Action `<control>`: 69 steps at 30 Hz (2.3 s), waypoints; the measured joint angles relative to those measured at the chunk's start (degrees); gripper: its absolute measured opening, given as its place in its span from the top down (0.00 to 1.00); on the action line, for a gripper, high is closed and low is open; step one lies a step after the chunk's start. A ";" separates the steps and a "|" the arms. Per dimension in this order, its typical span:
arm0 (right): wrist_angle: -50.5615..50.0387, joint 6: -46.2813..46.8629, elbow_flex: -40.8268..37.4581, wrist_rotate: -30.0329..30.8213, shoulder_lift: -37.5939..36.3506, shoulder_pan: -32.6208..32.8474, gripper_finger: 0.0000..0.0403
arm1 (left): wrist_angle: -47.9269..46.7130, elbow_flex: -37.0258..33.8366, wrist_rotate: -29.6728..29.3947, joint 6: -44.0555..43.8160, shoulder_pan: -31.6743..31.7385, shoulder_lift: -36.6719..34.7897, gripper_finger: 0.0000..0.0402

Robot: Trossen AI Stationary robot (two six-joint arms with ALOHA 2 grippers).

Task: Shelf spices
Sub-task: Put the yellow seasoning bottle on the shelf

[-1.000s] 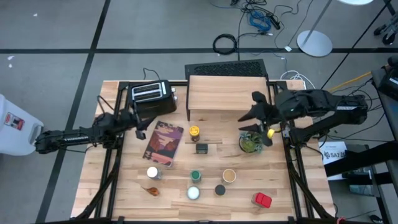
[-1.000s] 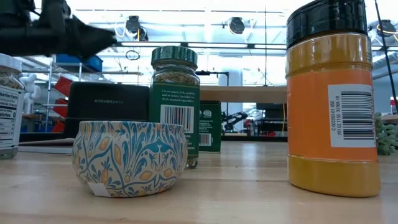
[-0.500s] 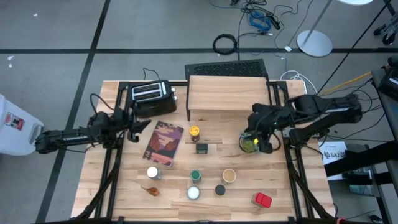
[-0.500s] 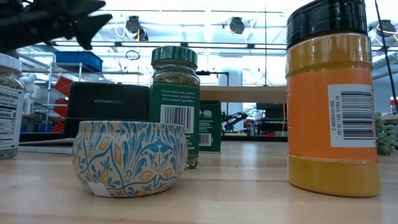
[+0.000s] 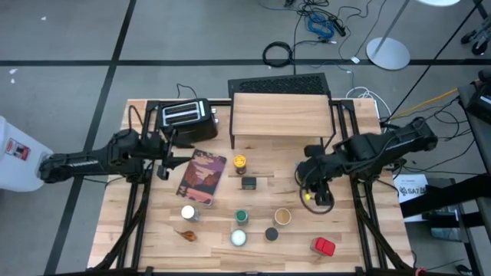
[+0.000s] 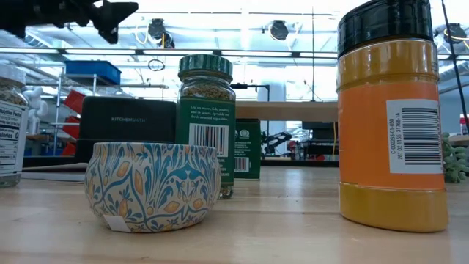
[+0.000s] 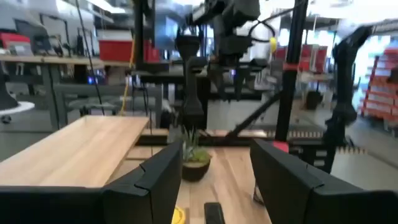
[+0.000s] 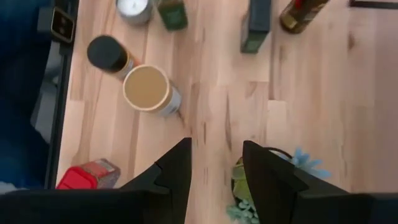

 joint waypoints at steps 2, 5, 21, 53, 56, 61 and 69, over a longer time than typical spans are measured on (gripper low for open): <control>0.02 0.00 0.00 0.00 1.34 0.88 0.67 | -1.75 2.48 -0.17 1.51 -0.65 2.75 0.51; 0.13 0.00 0.00 0.86 3.50 2.02 0.65 | -5.12 5.98 -0.25 3.75 -1.46 6.79 0.51; 12.90 -2.42 -1.17 14.15 12.17 4.30 0.43 | -19.65 15.09 -9.16 10.44 -5.45 23.41 0.51; 47.61 -9.90 -22.27 16.59 12.19 -6.98 0.43 | -16.08 15.09 -17.60 4.27 -15.30 32.37 0.51; 46.69 -9.58 -22.27 16.61 12.19 -7.11 0.43 | -13.09 15.09 -20.55 4.75 -15.28 36.63 0.51; 41.89 -6.91 -22.27 16.74 11.46 -6.60 0.43 | -11.17 15.07 -28.82 4.84 -15.10 43.44 0.51; 41.25 -5.61 -22.27 17.22 9.06 -5.57 0.43 | -0.03 15.05 -28.39 4.82 -12.23 52.26 0.51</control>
